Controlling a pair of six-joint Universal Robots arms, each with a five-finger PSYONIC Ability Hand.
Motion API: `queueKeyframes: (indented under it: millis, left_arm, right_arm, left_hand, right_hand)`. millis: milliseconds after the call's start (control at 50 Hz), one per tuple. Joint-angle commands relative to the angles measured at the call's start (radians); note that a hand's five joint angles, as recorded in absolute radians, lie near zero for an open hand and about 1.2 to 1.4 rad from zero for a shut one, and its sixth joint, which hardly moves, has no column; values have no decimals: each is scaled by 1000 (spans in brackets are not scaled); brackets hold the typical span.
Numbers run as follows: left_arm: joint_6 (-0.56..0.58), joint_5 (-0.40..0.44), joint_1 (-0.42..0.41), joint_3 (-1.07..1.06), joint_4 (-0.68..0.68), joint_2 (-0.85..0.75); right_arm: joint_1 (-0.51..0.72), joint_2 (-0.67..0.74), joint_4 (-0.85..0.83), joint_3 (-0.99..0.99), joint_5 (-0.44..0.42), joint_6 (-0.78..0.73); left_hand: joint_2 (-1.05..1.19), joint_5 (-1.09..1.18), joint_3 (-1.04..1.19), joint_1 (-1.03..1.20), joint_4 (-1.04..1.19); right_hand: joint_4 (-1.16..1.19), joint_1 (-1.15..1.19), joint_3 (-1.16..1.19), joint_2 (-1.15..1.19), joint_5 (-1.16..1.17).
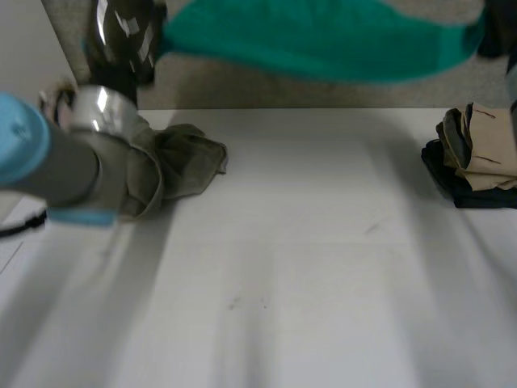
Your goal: Fold the laundry.
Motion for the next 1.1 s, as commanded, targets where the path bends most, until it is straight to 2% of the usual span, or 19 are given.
queueKeyframes:
  millis: [20, 100, 180, 260, 360, 420, 480, 500, 520, 620, 720, 800, 960, 1100]
  left_arm:
    - [10, 1, -30, -250, 2, -20]
    - [13, -7, -62, -381, 0, -41]
    - [10, -15, -110, -463, -12, -47]
    - [10, -38, -165, -537, -102, -40]
    - [10, -103, -190, -538, -241, -36]
    - [9, -136, -193, -518, -297, -35]
    - [-2, -153, -187, -497, -305, -32]
    - [-3, -156, -179, -486, -311, -23]
    - [-3, -157, -176, -483, -311, -15]
    - [-8, -148, -115, -492, -316, 51]
    - [-55, -136, -56, -523, -350, 118]
    - [-147, -99, 16, -538, -405, 137]
    - [-286, 57, 177, -528, -448, 131]
    - [-330, 131, 226, -520, -448, 125]
  right_arm:
    - [-4, 8, 98, 197, -59, -4]
    - [-17, 9, 149, 317, -69, -13]
    - [-110, 6, 175, 442, -107, -74]
    - [-196, -3, 177, 510, -163, -146]
    - [-254, -5, 178, 527, -193, -196]
    - [-267, -5, 178, 527, -197, -203]
    - [-265, -5, 177, 533, -201, -190]
    - [-265, -3, 178, 533, -201, -187]
    - [-265, -3, 178, 533, -201, -186]
    - [-264, 1, 173, 543, -204, -185]
    - [-264, 1, 169, 549, -209, -185]
    - [-265, 4, 167, 550, -209, -185]
    - [-265, 8, 167, 553, -210, -185]
    - [-265, 8, 164, 562, -210, -185]
  left_hand:
    - [196, 244, 201, 263, 193]
    - [196, 244, 201, 263, 193]
    - [196, 244, 201, 263, 193]
    - [196, 244, 201, 263, 193]
    - [194, 242, 198, 261, 191]
    - [-148, -100, -144, -81, -152]
    - [-334, -286, -330, -267, -337]
    - [-617, -569, -612, -550, -620]
    - [-736, -688, -731, -669, -739]
    - [-843, -794, -838, -775, -846]
    - [-849, -800, -844, -781, -852]
    - [-837, -789, -832, -770, -840]
    - [-743, -695, -739, -676, -746]
    - [-705, -657, -700, -638, -708]
  right_hand:
    - [205, 408, 207, 222, 225]
    - [205, 408, 207, 222, 225]
    - [205, 408, 207, 222, 225]
    - [205, 408, 207, 222, 225]
    - [205, 408, 207, 222, 225]
    - [205, 408, 207, 222, 225]
    - [205, 408, 207, 222, 225]
    - [205, 408, 207, 222, 225]
    - [205, 408, 207, 222, 225]
    - [205, 408, 207, 222, 225]
    - [205, 408, 207, 222, 225]
    - [205, 408, 207, 222, 225]
    - [205, 408, 207, 222, 225]
    - [205, 408, 207, 222, 225]
